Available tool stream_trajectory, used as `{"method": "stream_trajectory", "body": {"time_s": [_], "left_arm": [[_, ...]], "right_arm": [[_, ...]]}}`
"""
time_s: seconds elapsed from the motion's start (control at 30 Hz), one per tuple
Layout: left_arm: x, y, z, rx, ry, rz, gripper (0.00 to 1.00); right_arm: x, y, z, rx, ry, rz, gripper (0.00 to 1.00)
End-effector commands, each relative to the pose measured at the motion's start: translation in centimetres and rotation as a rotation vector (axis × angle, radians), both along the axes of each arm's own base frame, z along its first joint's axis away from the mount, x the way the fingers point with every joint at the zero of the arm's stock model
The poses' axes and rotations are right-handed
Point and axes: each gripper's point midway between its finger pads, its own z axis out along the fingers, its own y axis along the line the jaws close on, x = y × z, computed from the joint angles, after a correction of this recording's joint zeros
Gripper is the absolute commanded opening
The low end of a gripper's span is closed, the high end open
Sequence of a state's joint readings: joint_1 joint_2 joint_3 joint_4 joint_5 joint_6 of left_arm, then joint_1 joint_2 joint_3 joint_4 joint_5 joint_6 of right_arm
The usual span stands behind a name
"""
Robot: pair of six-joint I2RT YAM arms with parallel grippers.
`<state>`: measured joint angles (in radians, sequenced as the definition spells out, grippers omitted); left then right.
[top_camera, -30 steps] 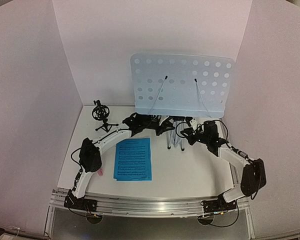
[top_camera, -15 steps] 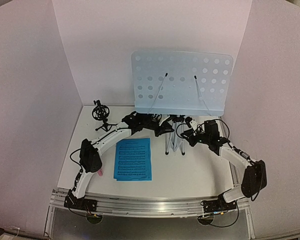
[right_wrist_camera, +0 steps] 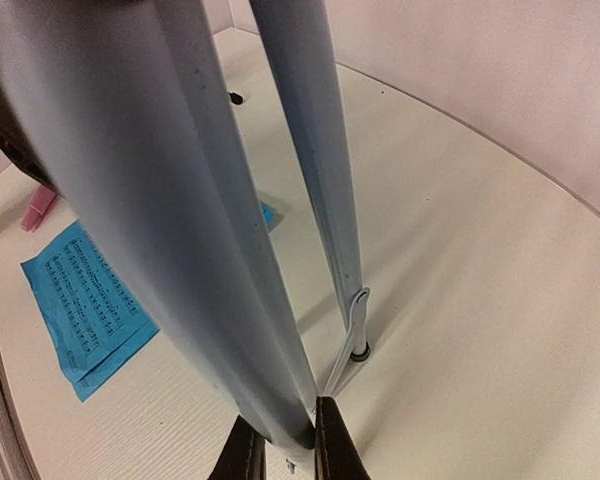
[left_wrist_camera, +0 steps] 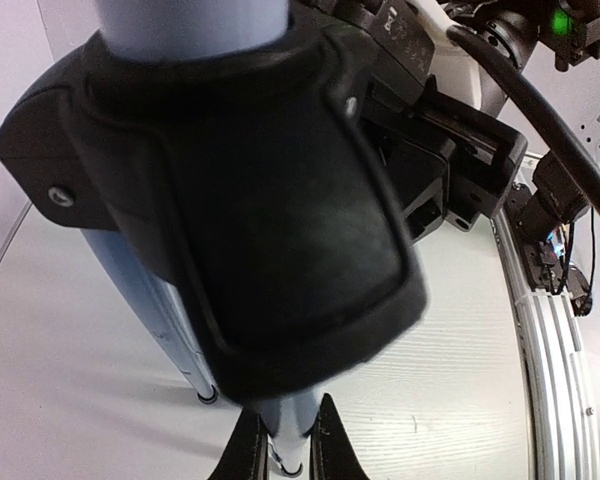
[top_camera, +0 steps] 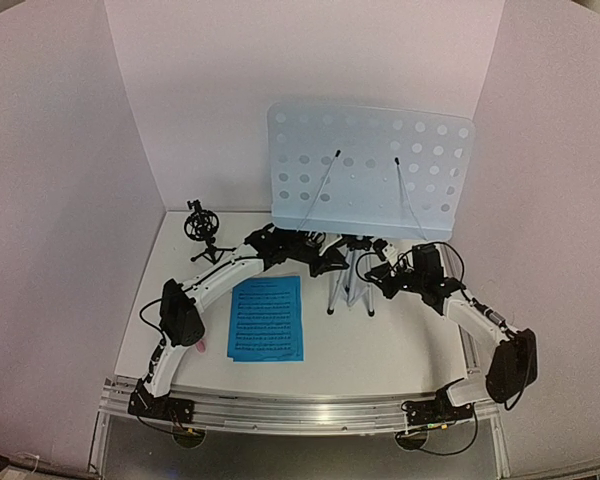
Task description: Set up the instrument practice props
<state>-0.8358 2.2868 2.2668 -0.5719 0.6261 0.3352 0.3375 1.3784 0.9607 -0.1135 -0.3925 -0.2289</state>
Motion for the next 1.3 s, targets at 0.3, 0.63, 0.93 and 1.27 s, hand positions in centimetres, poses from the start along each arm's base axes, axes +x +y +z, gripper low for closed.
{"method": "stream_trajectory", "body": {"time_s": [0.3, 0.63, 0.93, 1.27], "left_arm": [[-0.5, 5.5, 1.2, 0.140, 0.097, 0.080, 0.00], [-1.9, 6.1, 2.1, 0.189, 0.142, 0.093, 0.00], [-2.5, 6.3, 1.2, 0.223, 0.140, 0.087, 0.00], [-3.3, 7.3, 0.1, 0.298, 0.116, 0.070, 0.00]], "right_arm": [[-0.9, -8.3, -1.7, -0.153, 0.124, -0.283, 0.00], [-1.1, -8.4, -3.0, -0.130, 0.179, -0.285, 0.00], [-1.9, -9.2, -4.0, -0.142, 0.200, -0.296, 0.00], [-3.3, -9.7, -5.1, -0.168, 0.222, -0.286, 0.00]]}}
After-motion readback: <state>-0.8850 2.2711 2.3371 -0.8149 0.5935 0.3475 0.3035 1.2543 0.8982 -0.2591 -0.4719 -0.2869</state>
